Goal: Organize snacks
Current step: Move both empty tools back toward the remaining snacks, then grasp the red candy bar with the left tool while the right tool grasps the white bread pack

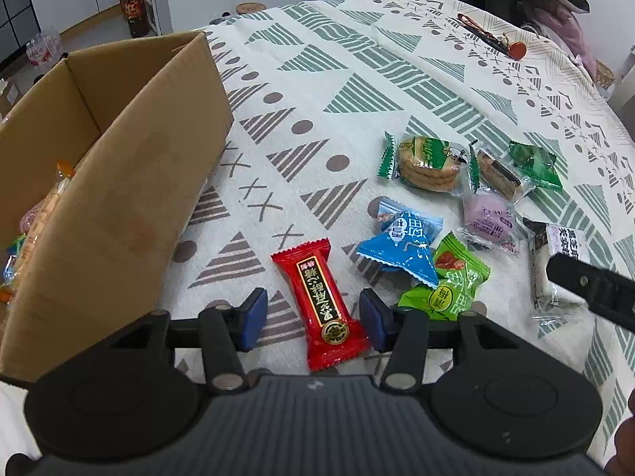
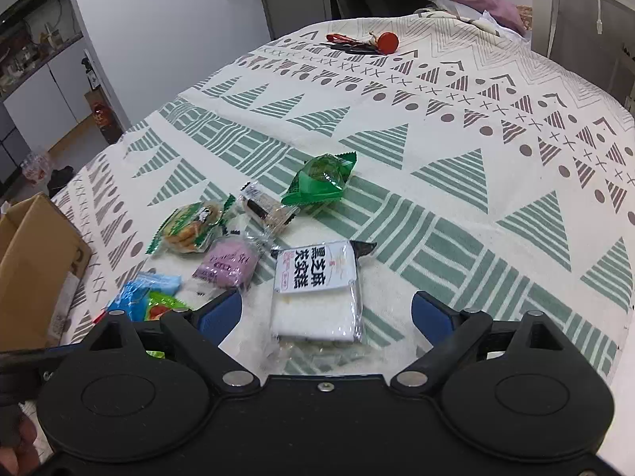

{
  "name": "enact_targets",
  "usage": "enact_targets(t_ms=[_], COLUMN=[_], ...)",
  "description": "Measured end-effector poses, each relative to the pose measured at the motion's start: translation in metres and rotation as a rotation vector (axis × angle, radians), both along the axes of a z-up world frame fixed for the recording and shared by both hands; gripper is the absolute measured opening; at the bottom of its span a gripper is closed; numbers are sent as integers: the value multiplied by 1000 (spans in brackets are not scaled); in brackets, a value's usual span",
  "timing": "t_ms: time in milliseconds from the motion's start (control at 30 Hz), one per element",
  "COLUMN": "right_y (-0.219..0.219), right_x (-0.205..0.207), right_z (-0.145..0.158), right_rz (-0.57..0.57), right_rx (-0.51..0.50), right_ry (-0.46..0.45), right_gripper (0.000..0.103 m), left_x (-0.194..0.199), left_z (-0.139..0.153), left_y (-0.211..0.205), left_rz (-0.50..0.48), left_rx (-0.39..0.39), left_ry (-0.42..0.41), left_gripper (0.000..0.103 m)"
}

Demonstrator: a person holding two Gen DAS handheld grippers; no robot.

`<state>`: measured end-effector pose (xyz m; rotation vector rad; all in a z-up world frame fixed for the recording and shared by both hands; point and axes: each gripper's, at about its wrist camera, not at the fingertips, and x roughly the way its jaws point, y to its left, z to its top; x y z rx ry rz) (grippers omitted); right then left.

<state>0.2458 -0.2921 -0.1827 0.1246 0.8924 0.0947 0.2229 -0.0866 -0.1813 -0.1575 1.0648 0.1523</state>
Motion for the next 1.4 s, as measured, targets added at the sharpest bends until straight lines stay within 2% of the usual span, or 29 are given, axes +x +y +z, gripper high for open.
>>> enact_targets(t_ms=[67,100,133,167,233,267,467,767,900,1400], right_y=[3,4,6,7,8,9,5,1,5,40], right_x=[3,5,7,8,9,7,-2,-28,-41,-78], right_z=[-2,-3,-6,-9,-13,-12,-5,29,47,86], right_rz=[0,3,10,17,27,28,-3,-38,-35,-15], right_rx=[-23,-37,-49,-52,-58,-67,-54,5,29,68], right_ry=[-3,1,13,31,56,47,39,-25,-72,-138], right_gripper=[88,85,77,62,51,50,46,45,45,44], left_x=[0,0,0,0,-1,-3,-15,-36,-45,-72], left_z=[1,1,1,1,2,3,17,48,62,103], left_y=[-1,-1,-1,-1,0,0,5,14,21,48], left_rz=[-4,-5,-5,-5,-5,-2,-4,-11,-10,-12], left_rx=[9,12,14,19,21,21,9,-13,-21,-35], left_ry=[-4,-5,-6,-6,-6,-5,-19,-63,-88,-179], left_gripper=[36,26,20,20,19,19,19,19,19,19])
